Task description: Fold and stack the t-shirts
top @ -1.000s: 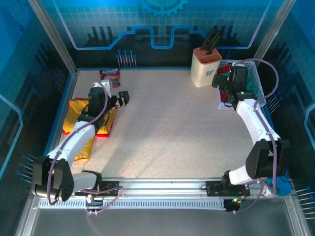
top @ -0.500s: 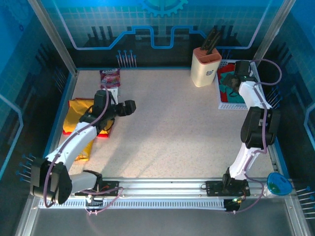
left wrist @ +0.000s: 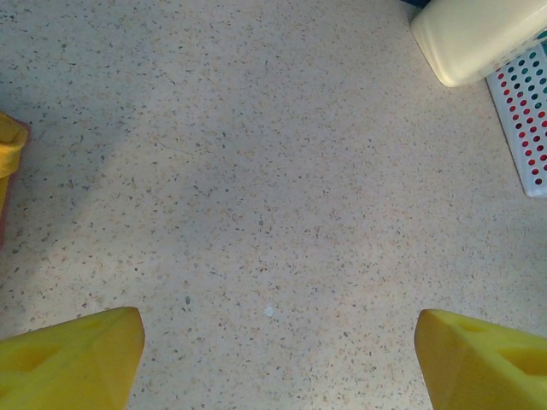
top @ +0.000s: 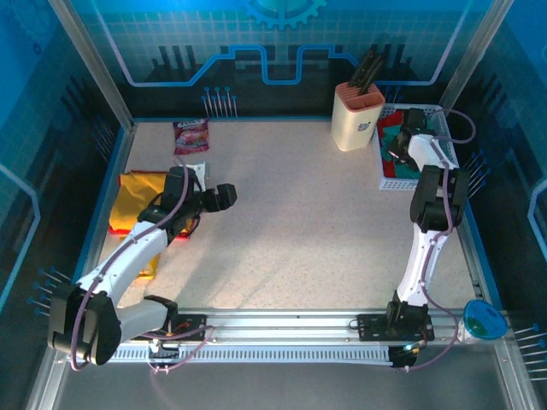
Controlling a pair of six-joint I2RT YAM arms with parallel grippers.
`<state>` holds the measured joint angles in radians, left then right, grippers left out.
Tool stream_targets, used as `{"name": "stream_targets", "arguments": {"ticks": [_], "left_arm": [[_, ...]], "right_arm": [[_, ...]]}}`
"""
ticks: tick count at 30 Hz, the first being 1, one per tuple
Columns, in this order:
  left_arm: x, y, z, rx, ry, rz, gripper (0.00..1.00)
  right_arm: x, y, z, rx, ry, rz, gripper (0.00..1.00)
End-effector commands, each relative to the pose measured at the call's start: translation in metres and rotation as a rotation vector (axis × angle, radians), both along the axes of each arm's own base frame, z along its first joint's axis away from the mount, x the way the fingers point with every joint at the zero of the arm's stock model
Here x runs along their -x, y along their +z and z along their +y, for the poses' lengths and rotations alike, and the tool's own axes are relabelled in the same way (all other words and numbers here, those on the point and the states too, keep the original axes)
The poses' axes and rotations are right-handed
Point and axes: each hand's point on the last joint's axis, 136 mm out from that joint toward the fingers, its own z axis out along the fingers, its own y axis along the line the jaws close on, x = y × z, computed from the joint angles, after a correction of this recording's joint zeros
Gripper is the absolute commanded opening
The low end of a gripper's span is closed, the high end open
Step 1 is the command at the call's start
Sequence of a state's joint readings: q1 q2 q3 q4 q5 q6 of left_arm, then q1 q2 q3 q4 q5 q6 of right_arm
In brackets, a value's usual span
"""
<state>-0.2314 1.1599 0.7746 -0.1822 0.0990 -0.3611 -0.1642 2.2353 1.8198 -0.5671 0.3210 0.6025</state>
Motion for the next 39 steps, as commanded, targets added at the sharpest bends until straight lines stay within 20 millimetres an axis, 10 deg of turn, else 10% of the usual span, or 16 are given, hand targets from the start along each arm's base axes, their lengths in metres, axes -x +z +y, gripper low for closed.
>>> {"name": "stream_targets", "arguments": {"ticks": [1,7,18,39], "left_arm": [[0.004,-0.001,-0.003,0.010,-0.010,-0.001,0.84],[0.004,-0.004,-0.004,0.031,-0.003,0.001,0.83],[0.004,-0.001,-0.011,0.060,-0.020,0.000,0.83],[0.003,0.011,-0.021,0.133,-0.037,-0.010,0.83]], "right_arm": [[0.003,-0.007,0.000,-0.022,-0.011,0.029,0.63],[0.003,0.023,-0.002,-0.013,0.010,-0.045,0.02],[0.037,0.159,0.009,0.178,0.023,-0.385,0.00],[0.176,0.302,0.136,0.484,0.341,-0.733,0.00]]}}
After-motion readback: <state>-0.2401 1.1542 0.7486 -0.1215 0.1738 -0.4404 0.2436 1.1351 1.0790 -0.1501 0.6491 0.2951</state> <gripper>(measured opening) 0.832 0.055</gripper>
